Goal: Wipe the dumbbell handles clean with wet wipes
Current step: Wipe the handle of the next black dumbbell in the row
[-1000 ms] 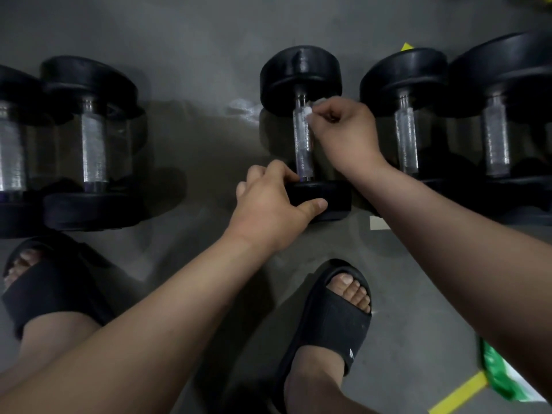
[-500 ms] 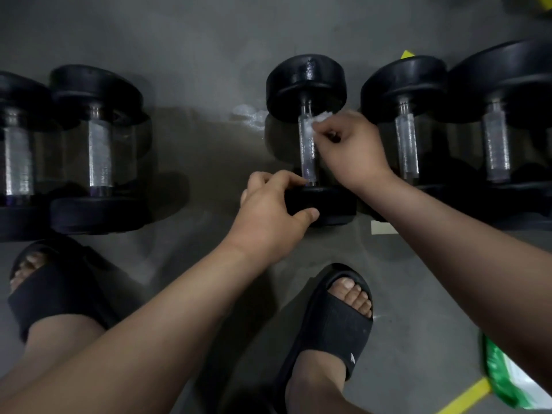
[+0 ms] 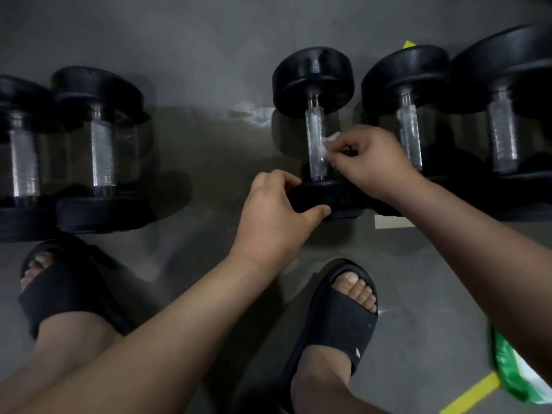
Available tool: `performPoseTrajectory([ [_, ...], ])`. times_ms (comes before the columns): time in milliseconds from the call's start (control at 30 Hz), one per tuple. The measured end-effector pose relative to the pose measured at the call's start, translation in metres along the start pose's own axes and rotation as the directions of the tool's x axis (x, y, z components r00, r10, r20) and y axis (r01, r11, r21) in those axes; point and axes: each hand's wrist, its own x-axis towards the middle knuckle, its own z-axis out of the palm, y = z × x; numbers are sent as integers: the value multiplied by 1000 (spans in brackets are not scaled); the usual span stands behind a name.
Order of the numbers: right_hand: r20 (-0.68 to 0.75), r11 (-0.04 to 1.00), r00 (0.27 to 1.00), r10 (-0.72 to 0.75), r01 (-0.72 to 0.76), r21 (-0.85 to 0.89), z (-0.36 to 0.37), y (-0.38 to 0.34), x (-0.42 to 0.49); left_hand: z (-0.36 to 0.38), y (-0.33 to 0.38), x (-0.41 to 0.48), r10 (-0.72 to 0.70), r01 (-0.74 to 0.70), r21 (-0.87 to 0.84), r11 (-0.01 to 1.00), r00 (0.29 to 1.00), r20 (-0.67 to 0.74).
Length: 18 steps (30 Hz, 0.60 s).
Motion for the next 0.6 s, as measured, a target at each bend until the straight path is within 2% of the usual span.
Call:
performPoseTrajectory([
  [67, 43, 1000, 999, -2, 3, -19, -2, 3, 1, -1, -3, 0, 17, -17, -25, 1000, 1000, -6],
  [200, -95, 996, 995, -23, 31, 86, 1, -4, 28, 4, -3, 1, 57, -57, -77, 995, 998, -8],
  [267, -108, 997, 994, -14, 22, 78, 0, -6, 35, 7, -2, 0, 91, -91, -81, 993, 996, -5],
  [367, 69, 999, 997, 25, -27, 29, -13, -1, 26, 13, 2, 0, 135, -134, -53, 990, 991, 7],
  [467, 291, 997, 956, 44, -25, -69, -23, 3, 16, 17, 4, 1, 149, -145, -83, 986, 988, 40],
  [533, 267, 996, 964, 14, 9, -83, -24, -1, 18, 18, 4, 3, 157, -153, -93, 984, 987, 32],
  [600, 139, 998, 990, -1, 9, -58, -21, -5, 27, 17, 4, 3, 153, -149, -102, 983, 988, 27],
])
